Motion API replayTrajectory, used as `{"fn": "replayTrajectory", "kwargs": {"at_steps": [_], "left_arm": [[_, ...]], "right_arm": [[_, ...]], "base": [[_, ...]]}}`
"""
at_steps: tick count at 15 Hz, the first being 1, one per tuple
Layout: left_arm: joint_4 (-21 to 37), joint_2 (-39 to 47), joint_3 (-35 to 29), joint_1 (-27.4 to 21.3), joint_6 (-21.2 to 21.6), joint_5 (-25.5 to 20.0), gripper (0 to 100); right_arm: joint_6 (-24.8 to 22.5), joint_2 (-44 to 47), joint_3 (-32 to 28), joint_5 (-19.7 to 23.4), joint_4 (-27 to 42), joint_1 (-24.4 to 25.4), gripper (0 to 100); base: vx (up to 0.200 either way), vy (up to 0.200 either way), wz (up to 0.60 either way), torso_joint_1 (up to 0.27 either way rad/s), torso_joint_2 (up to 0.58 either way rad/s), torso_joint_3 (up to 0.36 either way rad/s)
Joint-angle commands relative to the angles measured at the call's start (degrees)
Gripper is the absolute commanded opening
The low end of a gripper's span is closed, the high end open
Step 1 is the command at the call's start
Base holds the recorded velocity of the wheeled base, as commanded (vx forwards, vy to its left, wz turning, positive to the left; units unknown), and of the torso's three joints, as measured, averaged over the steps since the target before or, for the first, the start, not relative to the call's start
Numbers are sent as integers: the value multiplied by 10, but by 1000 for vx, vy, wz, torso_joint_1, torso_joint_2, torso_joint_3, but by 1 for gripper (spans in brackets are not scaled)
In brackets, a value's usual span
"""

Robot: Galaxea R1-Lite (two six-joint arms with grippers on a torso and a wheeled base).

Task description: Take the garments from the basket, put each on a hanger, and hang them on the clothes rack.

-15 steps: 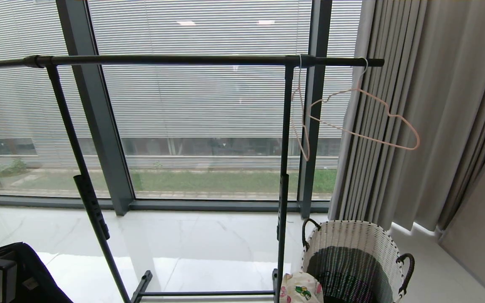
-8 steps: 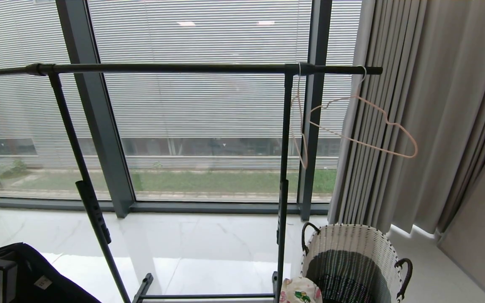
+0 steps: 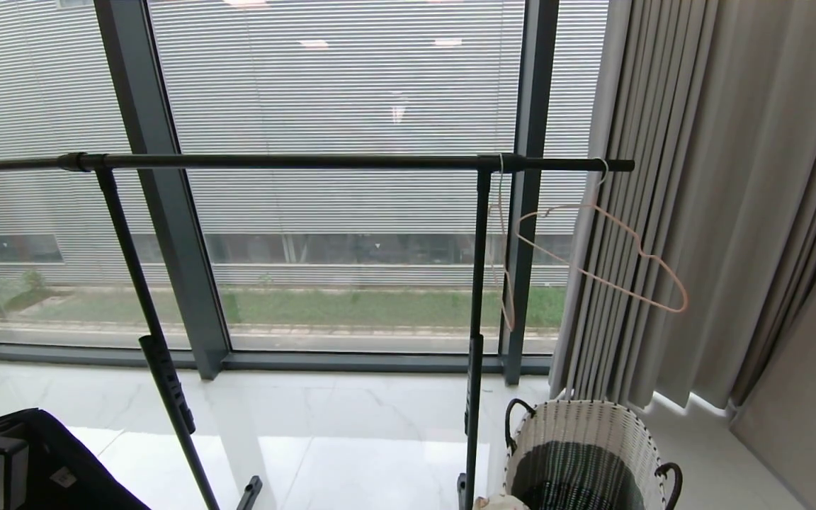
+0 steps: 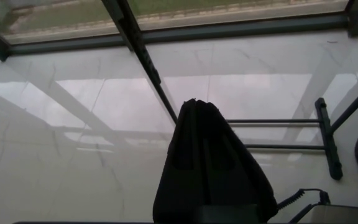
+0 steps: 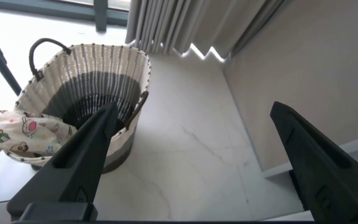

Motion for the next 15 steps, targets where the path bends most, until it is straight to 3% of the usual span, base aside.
{"fn": "replayTrajectory", "kwargs": {"at_steps": [1,9,13,15], "left_arm": [[0,1,0,0,0,0,0],[0,0,0,0,-1,0,0],[0,-1,-1,0,-1,0,0],[0,-1,-2,0,2,0,0]], "right_arm": [[0,1,0,0,0,0,100],[0,2,2,2,-19,0,100],[0,4,2,26,-21,-1,100],[0,11,1,62,-47,-1,100]], "base": [[0,0,0,217,-510,-276],[0,0,0,248,-534,-289],[0,0,0,210,-450,-242],[0,0,0,49,-100,-53]]}}
